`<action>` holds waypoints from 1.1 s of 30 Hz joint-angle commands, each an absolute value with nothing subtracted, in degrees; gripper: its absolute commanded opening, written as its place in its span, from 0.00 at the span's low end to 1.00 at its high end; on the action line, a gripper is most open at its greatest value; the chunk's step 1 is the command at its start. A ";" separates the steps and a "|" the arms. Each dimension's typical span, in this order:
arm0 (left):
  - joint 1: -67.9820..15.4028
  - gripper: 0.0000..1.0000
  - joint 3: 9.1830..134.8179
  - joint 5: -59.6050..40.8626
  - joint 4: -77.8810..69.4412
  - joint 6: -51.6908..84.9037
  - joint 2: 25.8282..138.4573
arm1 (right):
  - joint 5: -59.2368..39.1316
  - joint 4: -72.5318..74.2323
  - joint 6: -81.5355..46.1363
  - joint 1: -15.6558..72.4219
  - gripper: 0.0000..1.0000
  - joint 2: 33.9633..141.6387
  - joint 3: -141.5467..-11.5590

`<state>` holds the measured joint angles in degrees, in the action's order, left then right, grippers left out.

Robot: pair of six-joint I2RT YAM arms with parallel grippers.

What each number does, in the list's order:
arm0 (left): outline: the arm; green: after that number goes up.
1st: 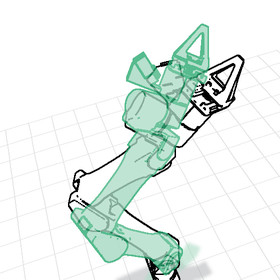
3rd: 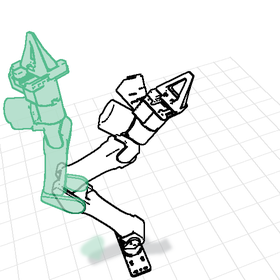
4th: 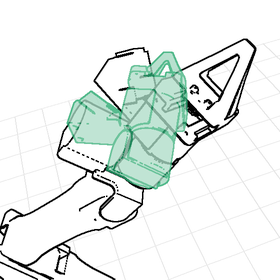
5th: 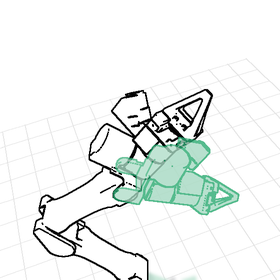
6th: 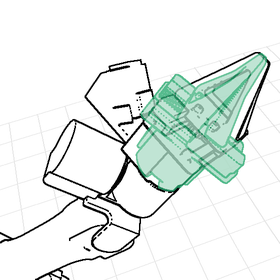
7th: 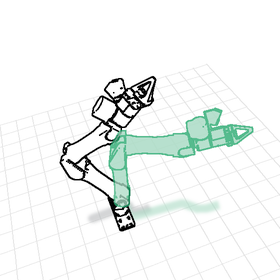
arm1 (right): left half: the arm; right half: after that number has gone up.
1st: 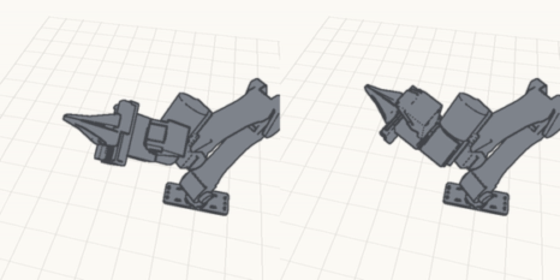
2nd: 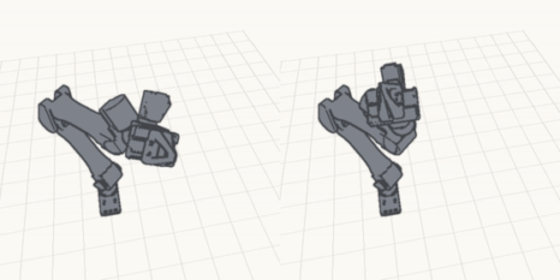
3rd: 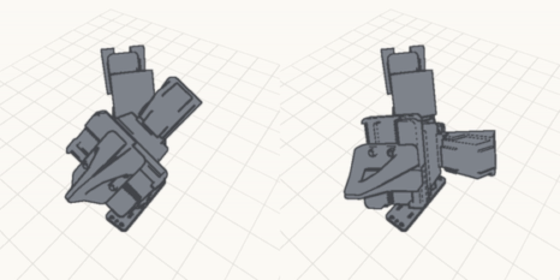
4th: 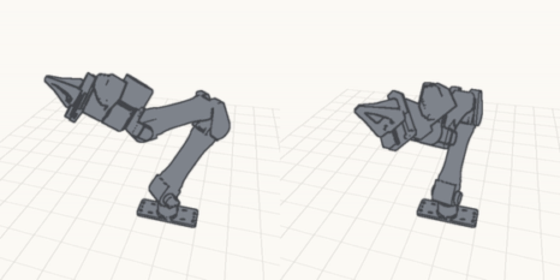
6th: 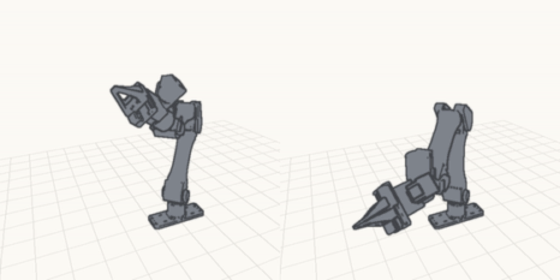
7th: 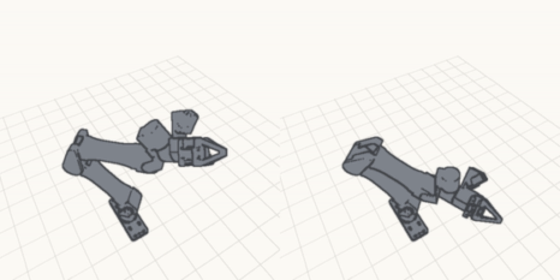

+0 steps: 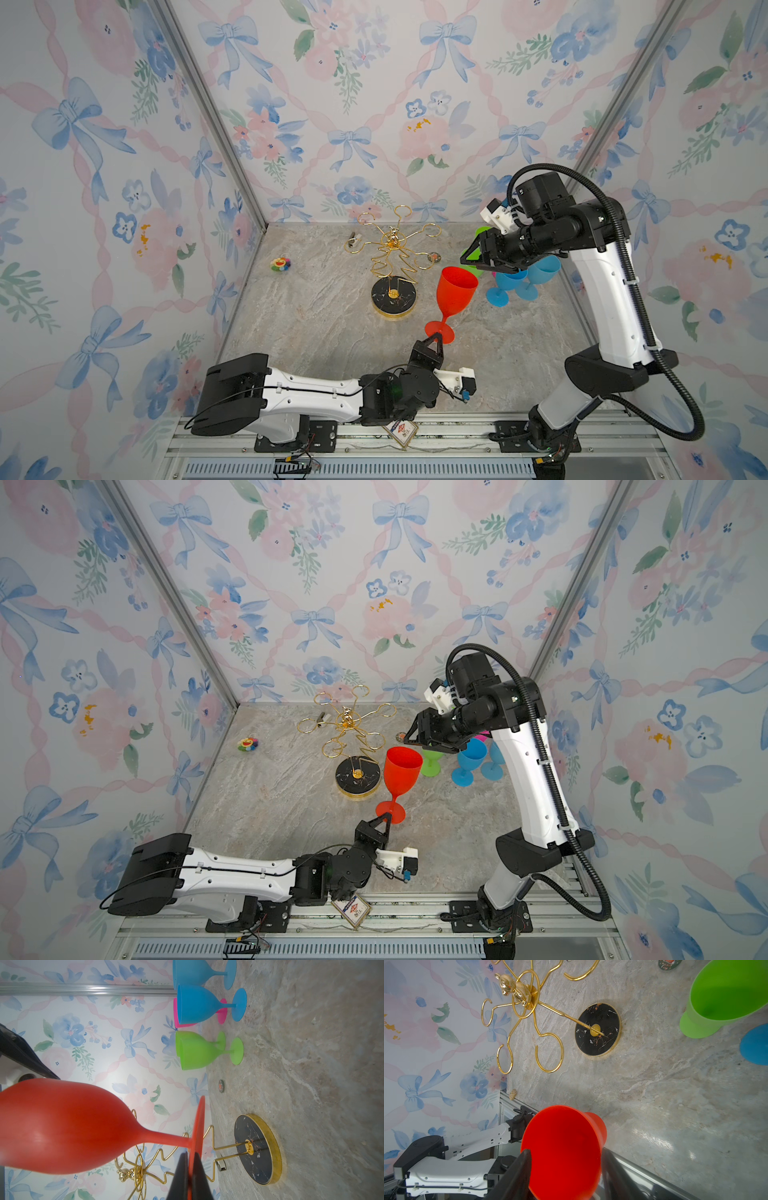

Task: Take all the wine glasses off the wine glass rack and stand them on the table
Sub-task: 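Grasp the red glass bowl rim with the right gripper while left holds the base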

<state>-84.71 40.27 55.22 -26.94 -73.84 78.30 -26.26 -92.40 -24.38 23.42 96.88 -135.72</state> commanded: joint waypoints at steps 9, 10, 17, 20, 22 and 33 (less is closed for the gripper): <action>-84.98 0.00 36.60 59.39 -32.80 -78.81 78.98 | -22.17 -103.18 -23.67 23.45 0.51 95.10 -131.15; -84.93 0.00 36.61 59.61 -33.01 -78.96 79.10 | -22.19 -103.23 -23.74 23.60 0.50 95.10 -130.74; -84.90 0.00 35.88 60.20 -37.09 -81.22 80.32 | -20.57 -102.61 -24.40 25.01 0.45 95.15 -128.20; -84.81 0.00 35.85 60.31 -38.36 -81.70 80.68 | -20.65 -101.44 -24.85 25.14 0.43 92.84 -125.52; -84.77 0.00 35.85 60.39 -39.23 -82.15 80.96 | -20.89 -100.87 -24.96 25.14 0.41 92.47 -124.09; -84.61 0.00 35.85 60.21 -41.20 -84.24 82.56 | -22.31 -100.17 -24.56 25.45 0.31 92.29 -122.14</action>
